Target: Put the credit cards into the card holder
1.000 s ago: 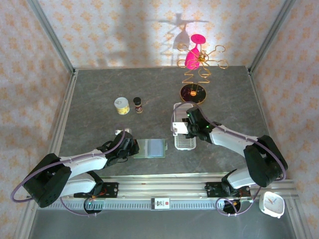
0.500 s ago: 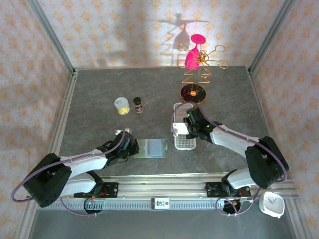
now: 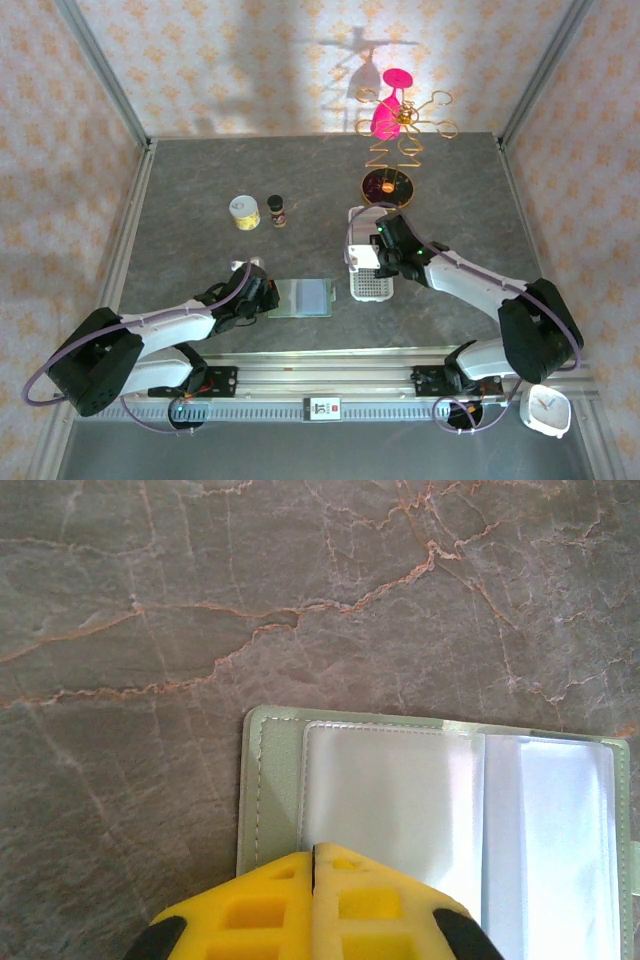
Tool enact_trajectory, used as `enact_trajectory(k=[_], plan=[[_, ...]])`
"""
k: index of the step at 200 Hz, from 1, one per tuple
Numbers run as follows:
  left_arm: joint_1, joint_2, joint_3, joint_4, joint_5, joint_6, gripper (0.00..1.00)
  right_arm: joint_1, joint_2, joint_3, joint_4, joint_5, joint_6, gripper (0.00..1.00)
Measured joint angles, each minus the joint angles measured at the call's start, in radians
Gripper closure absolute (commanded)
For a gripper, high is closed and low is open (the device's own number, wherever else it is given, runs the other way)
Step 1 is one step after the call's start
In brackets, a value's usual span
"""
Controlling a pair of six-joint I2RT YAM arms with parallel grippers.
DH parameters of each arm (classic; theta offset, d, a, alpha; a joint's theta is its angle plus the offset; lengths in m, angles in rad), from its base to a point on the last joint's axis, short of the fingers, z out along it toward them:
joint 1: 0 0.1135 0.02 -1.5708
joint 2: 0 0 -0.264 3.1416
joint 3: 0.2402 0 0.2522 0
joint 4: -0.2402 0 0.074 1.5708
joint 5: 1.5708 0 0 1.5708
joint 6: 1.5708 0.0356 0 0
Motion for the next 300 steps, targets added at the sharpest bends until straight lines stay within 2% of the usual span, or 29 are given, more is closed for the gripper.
enact_trajectory(k=[72, 107, 126, 161, 194, 222, 237, 260, 300], plan=[[0.0, 0.0, 0.0, 0.0, 0.0, 0.001, 1.0, 0.0, -0.079, 0.097, -0.218, -0.095, 0.124, 1.0], [0.0, 0.0, 0.0, 0.0, 0.0, 0.007, 1.0, 0.0, -0.162, 0.157, -0.323, -0.176, 0.286, 1.0], [0.0, 0.0, 0.0, 0.0, 0.0, 0.007, 1.0, 0.0, -0.233, 0.176, -0.294, -0.218, 0.512, 1.0], [0.0, 0.0, 0.0, 0.0, 0.0, 0.007, 1.0, 0.025, -0.333, 0.174, -0.132, -0.246, 1.063, 1.0], [0.0, 0.0, 0.0, -0.001, 0.0, 0.007, 1.0, 0.184, -0.34, 0.11, 0.039, -0.22, 1.59, 1.0], [0.0, 0.0, 0.001, -0.003, 0.0, 0.007, 1.0, 0.318, -0.235, 0.05, 0.12, -0.164, 1.954, 1.0], [0.0, 0.0, 0.001, -0.002, 0.0, 0.007, 1.0, 0.365, -0.157, 0.018, 0.165, -0.125, 2.091, 1.0], [0.0, 0.0, 0.001, -0.003, 0.0, 0.007, 1.0, 0.405, -0.063, -0.029, 0.213, -0.093, 2.22, 1.0], [0.0, -0.001, 0.001, -0.003, 0.0, 0.007, 1.0, 0.406, 0.004, -0.029, 0.231, -0.04, 2.272, 1.0]])
